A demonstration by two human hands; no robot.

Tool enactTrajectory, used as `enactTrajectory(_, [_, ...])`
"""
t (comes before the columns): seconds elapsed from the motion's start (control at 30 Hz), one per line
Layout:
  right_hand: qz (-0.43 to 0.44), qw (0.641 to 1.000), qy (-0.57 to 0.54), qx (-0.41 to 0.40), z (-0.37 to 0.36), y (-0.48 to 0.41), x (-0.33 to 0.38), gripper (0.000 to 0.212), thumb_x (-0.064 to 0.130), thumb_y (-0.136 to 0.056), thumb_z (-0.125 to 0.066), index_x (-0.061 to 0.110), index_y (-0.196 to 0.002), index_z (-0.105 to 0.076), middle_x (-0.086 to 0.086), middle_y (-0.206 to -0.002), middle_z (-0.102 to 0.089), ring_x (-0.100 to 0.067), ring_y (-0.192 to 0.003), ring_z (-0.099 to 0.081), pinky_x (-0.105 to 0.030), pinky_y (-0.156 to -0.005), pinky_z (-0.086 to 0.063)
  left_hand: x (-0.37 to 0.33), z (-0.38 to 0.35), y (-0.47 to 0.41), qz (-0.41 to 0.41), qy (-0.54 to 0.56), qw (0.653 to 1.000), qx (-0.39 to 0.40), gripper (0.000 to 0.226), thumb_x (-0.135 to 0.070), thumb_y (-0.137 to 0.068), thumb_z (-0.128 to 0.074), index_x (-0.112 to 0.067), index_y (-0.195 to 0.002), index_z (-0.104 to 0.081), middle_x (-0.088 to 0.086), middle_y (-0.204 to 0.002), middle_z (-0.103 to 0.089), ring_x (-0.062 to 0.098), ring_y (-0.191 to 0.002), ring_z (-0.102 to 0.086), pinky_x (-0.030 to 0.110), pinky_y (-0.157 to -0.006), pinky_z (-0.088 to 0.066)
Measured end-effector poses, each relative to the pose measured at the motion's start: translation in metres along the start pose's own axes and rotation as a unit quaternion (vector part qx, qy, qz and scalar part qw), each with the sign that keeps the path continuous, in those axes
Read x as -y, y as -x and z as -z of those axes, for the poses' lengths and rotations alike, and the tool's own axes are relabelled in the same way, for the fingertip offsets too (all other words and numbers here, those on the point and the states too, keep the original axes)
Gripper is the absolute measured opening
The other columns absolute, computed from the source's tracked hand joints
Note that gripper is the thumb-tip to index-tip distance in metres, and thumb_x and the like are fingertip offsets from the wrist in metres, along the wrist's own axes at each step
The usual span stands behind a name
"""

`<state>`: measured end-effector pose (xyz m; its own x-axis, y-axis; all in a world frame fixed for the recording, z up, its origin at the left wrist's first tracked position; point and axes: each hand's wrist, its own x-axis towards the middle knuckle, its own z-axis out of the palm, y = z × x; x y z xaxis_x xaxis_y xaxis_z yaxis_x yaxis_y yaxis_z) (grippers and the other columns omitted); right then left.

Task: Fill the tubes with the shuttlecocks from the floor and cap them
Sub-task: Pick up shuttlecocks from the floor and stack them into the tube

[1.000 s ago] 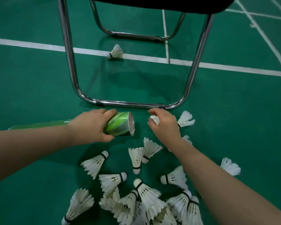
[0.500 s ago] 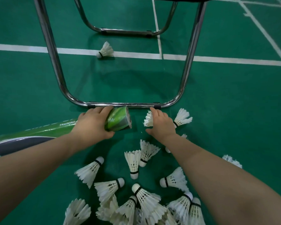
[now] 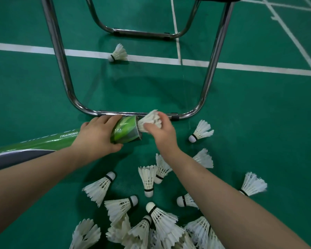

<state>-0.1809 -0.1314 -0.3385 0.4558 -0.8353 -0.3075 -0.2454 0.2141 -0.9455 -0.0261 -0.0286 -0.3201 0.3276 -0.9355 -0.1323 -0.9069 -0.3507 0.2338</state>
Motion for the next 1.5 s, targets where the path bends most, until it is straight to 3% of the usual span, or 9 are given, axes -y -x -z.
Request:
enactTrajectory(0.13, [0.01,0.994,0.04,0.098,-0.018,0.013,0.009,0.037,0.038,-0.09,-0.055,0.026,-0.125,-0.049,0.007,-0.122,-0.043,-0.008,-0.114,-0.044,-0.029,-0.102,-0.035,0.005,0.01,0.007,-0.006,0.003,1.0,-0.013,0.086,-0.045,-0.066,-0.071,-0.028,-0.14,-0.03,0.004,-0.135,-0.047,0.029,-0.119,-0.045,0.045,-0.098,-0.037])
enactTrajectory(0.37, [0.122,0.965,0.178,0.151,-0.033,0.03,0.027,0.04,0.037,-0.096,-0.045,0.023,-0.134,-0.048,0.001,-0.145,-0.034,-0.009,-0.132,-0.03,-0.028,-0.11,-0.022,0.024,0.035,0.025,0.026,0.025,0.999,-0.029,0.085,-0.05,-0.06,-0.063,-0.027,-0.136,-0.033,0.009,-0.125,-0.052,0.033,-0.112,-0.05,0.046,-0.093,-0.043])
enactTrajectory(0.53, [0.172,0.934,0.254,0.183,-0.043,0.05,0.043,0.027,0.021,-0.089,-0.059,0.017,-0.115,-0.065,0.009,-0.117,-0.054,-0.012,-0.124,-0.037,-0.02,-0.098,-0.027,0.035,0.046,0.041,0.028,0.032,0.999,-0.034,0.082,-0.039,-0.067,-0.072,-0.026,-0.138,-0.034,0.008,-0.125,-0.051,0.031,-0.113,-0.048,0.045,-0.094,-0.042])
enactTrajectory(0.7, [0.117,0.919,0.297,0.23,-0.056,0.06,0.053,0.02,0.014,-0.084,-0.06,0.009,-0.1,-0.07,0.003,-0.117,-0.052,-0.01,-0.127,-0.033,-0.013,-0.076,-0.024,0.049,0.046,0.063,0.019,0.03,0.999,-0.015,0.083,-0.042,-0.066,-0.073,-0.027,-0.138,-0.034,0.008,-0.118,-0.054,0.03,-0.109,-0.05,0.044,-0.091,-0.043])
enactTrajectory(0.8, [0.034,0.911,0.299,0.283,-0.073,0.068,0.055,0.015,0.016,-0.079,-0.062,0.008,-0.091,-0.067,-0.003,-0.09,-0.055,-0.021,-0.089,-0.051,-0.025,-0.069,-0.035,0.05,0.047,0.075,0.023,0.028,0.999,0.004,0.084,-0.048,-0.064,-0.068,-0.027,-0.138,-0.033,0.007,-0.118,-0.054,0.03,-0.109,-0.05,0.042,-0.09,-0.044])
enactTrajectory(1.0, [-0.061,0.893,0.279,0.347,-0.091,0.083,0.037,0.03,0.021,-0.069,-0.068,0.013,-0.098,-0.067,-0.012,-0.103,-0.066,-0.022,-0.092,-0.059,-0.039,-0.09,-0.048,0.051,0.038,0.101,0.005,0.008,0.999,0.053,0.087,-0.055,-0.06,-0.057,-0.028,-0.138,-0.033,0.005,-0.116,-0.055,0.027,-0.107,-0.052,0.041,-0.089,-0.045])
enactTrajectory(1.2, [0.033,0.982,0.033,0.184,-0.082,0.094,0.021,0.036,-0.014,-0.08,-0.046,0.015,-0.087,-0.066,0.001,-0.086,-0.065,-0.014,-0.089,-0.061,-0.024,-0.083,-0.051,0.066,0.039,0.11,0.027,0.014,0.999,0.035,0.077,-0.048,-0.069,-0.067,-0.03,-0.136,-0.032,0.004,-0.115,-0.053,0.026,-0.104,-0.05,0.041,-0.088,-0.044])
enactTrajectory(1.27, [0.049,0.99,0.086,0.099,-0.076,0.091,0.012,0.042,-0.015,-0.078,-0.041,0.021,-0.086,-0.063,0.006,-0.092,-0.064,-0.015,-0.099,-0.06,-0.027,-0.083,-0.05,0.073,0.043,0.112,0.038,0.016,0.999,0.022,0.078,-0.048,-0.069,-0.067,-0.028,-0.136,-0.032,0.005,-0.118,-0.053,0.027,-0.106,-0.05,0.042,-0.089,-0.044])
enactTrajectory(1.5, [0.111,0.825,0.502,0.233,-0.092,0.097,-0.025,0.072,-0.005,-0.077,-0.051,0.028,-0.14,-0.036,0.005,-0.144,-0.041,-0.018,-0.131,-0.038,-0.038,-0.108,-0.033,0.093,0.045,0.125,0.048,0.005,0.999,0.004,0.081,-0.047,-0.07,-0.067,-0.025,-0.139,-0.029,0.007,-0.123,-0.051,0.029,-0.109,-0.048,0.041,-0.09,-0.042])
